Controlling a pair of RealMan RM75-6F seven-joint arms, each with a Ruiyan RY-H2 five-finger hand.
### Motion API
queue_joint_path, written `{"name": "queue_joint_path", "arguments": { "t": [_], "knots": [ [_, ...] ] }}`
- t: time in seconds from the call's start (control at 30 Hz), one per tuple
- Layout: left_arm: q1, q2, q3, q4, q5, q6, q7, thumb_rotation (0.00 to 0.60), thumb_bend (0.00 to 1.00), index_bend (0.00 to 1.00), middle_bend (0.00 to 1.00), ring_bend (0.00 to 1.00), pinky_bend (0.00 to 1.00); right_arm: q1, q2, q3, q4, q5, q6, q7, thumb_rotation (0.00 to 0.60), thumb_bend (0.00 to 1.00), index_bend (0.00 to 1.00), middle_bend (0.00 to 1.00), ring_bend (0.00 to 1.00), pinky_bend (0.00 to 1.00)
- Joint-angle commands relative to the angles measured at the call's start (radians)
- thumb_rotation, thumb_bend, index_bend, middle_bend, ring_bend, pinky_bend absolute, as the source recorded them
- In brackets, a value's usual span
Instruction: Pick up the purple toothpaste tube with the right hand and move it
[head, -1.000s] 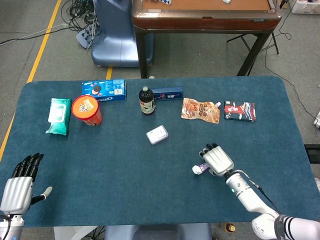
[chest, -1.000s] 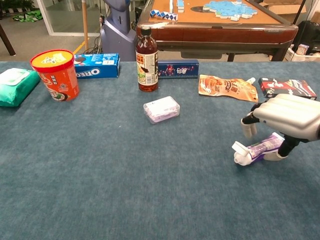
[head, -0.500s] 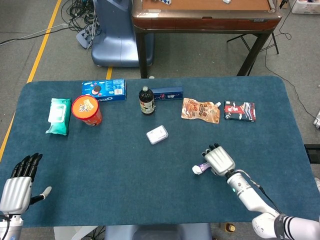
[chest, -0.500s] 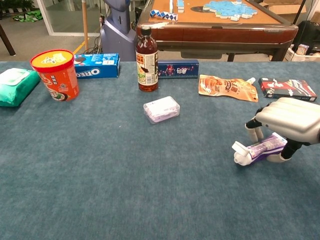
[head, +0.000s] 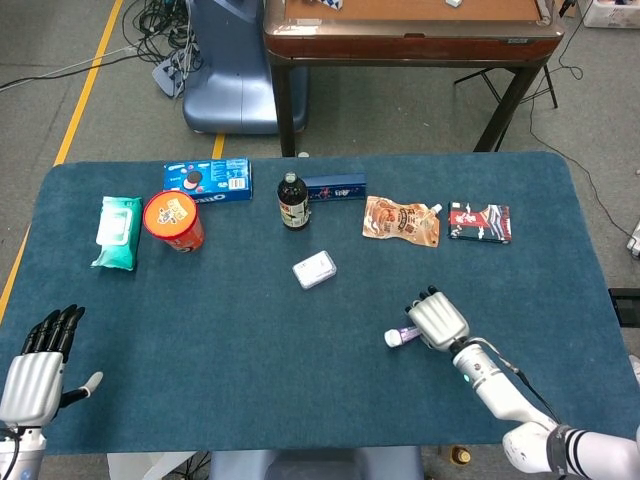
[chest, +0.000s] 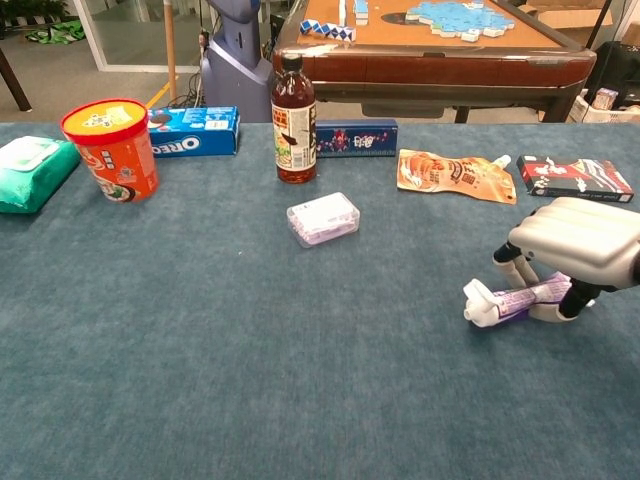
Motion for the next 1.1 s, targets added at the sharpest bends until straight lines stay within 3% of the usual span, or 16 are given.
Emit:
{"name": "queue_joint_path", "arguments": {
  "t": [0.03, 0.27, 0.57, 0.87, 1.1],
  "knots": [
    [-0.009, 0.007, -0.002, -0.004, 0.004, -0.011, -0.002, 0.6, 0.15, 0.0, 0.05, 0.05, 0.08, 0.008, 0.005, 0.004, -0.008, 0.012, -0.013, -0.013, 0.6, 0.57, 0.68, 0.61, 0.41, 0.27],
    [-0.048, 0.04, -0.006, -0.024, 0.022, -0.061, -0.002, 0.6, 0.15, 0.0, 0.05, 0.05, 0.08, 0.031, 0.044, 0.03, -0.063, 0.06, -0.054, -0.007, 0.6, 0.7, 0.78, 0.68, 0.5, 0.28],
    [-0.144, 0.11, -0.028, -0.059, 0.049, -0.176, -0.037, 0.6, 0.15, 0.0, 0.09, 0.13, 0.12, 0.11, 0.191, 0.076, -0.219, 0.15, -0.175, 0.023, 0.6, 0.75, 0.82, 0.71, 0.54, 0.29],
    [-0.28, 0.16, -0.045, -0.095, 0.081, -0.346, -0.067, 0.6, 0.15, 0.0, 0.18, 0.25, 0.3, 0.258, 0.353, 0.132, -0.36, 0.371, -0.417, 0.135, 0.6, 0.81, 0.84, 0.73, 0.57, 0.32],
    [-0.391, 0.167, -0.06, -0.108, 0.09, -0.476, -0.049, 0.6, 0.2, 0.0, 0.34, 0.4, 0.45, 0.431, 0.399, 0.103, -0.381, 0.507, -0.534, 0.149, 0.6, 0.81, 0.85, 0.73, 0.58, 0.32]
  ]
}}
